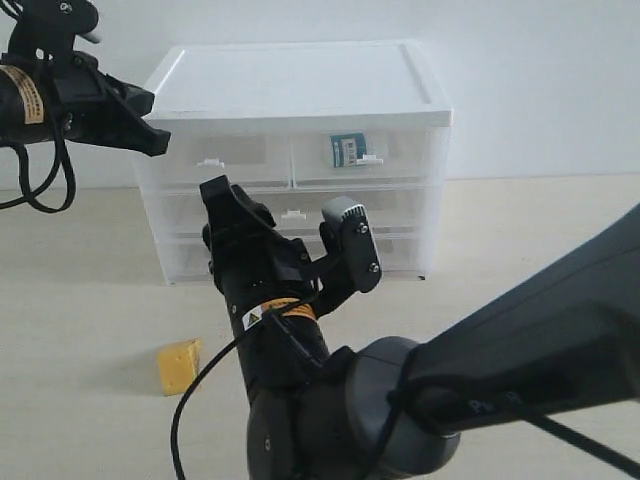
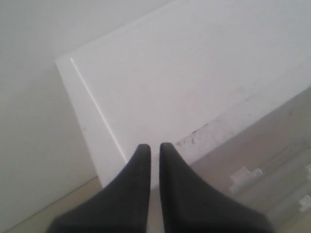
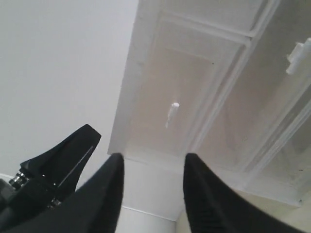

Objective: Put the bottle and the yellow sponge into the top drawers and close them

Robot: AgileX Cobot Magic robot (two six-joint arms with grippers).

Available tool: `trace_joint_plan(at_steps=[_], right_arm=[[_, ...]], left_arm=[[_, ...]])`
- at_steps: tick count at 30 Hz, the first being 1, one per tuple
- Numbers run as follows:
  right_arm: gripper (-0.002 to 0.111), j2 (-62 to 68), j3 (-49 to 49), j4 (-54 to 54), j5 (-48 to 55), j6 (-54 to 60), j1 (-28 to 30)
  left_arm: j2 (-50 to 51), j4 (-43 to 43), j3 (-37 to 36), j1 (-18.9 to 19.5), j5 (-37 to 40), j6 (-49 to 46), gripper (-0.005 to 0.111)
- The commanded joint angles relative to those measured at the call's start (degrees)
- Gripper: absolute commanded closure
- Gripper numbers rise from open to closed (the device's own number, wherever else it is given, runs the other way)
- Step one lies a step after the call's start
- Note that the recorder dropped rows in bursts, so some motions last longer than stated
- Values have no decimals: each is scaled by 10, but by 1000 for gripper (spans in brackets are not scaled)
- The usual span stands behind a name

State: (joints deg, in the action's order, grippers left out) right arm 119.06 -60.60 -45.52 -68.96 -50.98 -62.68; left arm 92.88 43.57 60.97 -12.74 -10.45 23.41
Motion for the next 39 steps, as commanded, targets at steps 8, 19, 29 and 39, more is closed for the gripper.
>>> trace_joint_plan(at_steps=[8, 19, 29, 39], right_arm=[[62, 37, -99, -48, 51, 4, 22], [62, 43, -140, -38, 146, 16, 62], [62, 82, -217, -42, 152, 19, 62], [69, 96, -247, -29, 189, 21, 91]], left_arm=[[19, -11, 4, 24, -14, 6, 103], [44, -53, 4, 29, -37, 6, 103], [44, -53, 4, 29, -37, 6, 103], [44, -53, 4, 29, -36, 6, 103]])
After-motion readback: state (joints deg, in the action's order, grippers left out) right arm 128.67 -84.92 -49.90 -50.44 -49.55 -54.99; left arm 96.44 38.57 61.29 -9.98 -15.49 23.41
